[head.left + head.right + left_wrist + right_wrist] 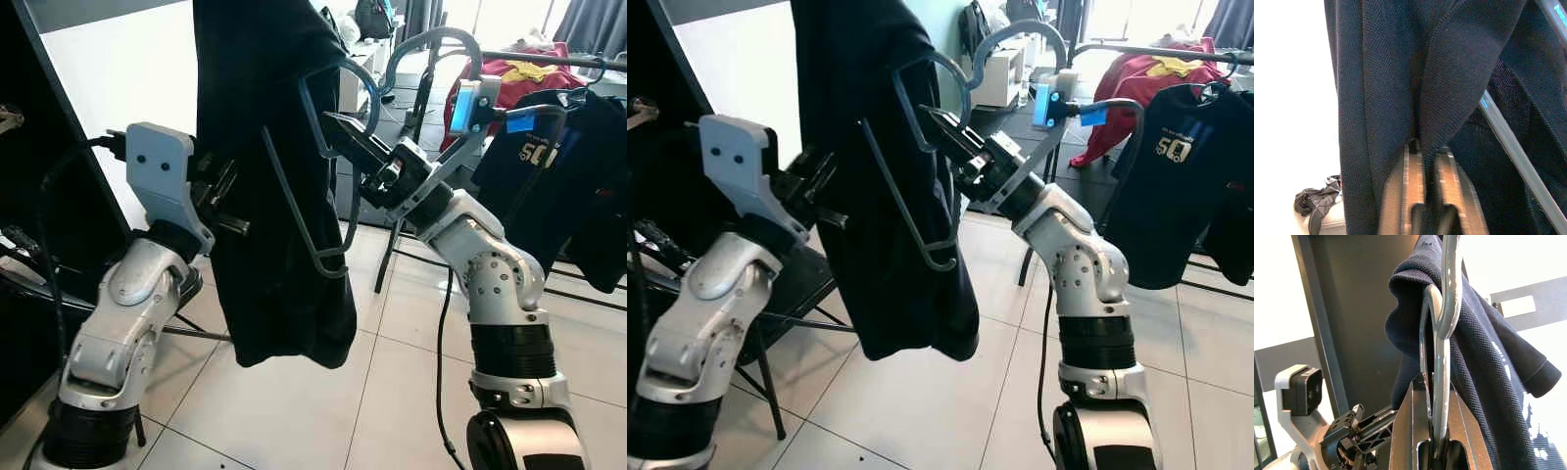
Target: Hang hanger
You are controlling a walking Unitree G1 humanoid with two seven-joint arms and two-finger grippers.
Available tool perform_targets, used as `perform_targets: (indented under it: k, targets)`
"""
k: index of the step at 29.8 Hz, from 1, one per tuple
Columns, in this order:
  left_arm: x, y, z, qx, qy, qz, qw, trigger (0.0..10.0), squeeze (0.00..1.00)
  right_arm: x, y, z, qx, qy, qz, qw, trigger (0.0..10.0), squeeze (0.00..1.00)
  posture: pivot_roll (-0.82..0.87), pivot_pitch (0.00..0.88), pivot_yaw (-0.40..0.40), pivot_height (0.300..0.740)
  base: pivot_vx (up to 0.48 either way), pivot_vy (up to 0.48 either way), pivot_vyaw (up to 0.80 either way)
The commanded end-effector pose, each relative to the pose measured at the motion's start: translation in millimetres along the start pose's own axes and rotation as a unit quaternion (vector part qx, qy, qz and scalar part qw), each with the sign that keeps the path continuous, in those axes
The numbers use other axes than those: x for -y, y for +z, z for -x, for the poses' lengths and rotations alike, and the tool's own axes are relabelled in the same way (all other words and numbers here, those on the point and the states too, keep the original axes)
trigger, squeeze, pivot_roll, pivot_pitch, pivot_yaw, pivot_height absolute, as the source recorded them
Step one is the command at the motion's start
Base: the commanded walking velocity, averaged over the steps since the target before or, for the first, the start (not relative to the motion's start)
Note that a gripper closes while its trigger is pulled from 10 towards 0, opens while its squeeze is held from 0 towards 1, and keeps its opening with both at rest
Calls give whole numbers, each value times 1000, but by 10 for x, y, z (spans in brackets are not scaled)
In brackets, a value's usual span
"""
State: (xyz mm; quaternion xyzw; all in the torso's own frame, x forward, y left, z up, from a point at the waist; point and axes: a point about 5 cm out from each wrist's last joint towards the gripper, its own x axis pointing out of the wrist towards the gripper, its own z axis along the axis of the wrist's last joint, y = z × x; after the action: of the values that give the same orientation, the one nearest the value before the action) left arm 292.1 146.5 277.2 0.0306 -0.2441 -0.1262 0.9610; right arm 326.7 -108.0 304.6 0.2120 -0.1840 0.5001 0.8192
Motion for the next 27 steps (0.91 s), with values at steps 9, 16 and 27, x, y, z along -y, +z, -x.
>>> perform_targets:
  k: [9, 16, 27]
  targets:
    - [141, 142, -8, 22, -58, 16, 998, 0, 0, 313, -17, -100, -17, -150, 19, 988, 10000, 0, -49, 0, 0, 740, 0, 0, 0]
    - [198, 254, -10, 37, -77, 17, 996, 0, 0, 495, -295, -59, -75, -251, 5, 965, 10000, 0, -43, 0, -16, 740, 0, 0, 0]
    - [335, 319, -34, 51, -109, 50, 991, 0, 0, 435, -621, -140, -137, -285, -18, 949, 10000, 0, -48, 0, -25, 740, 0, 0, 0]
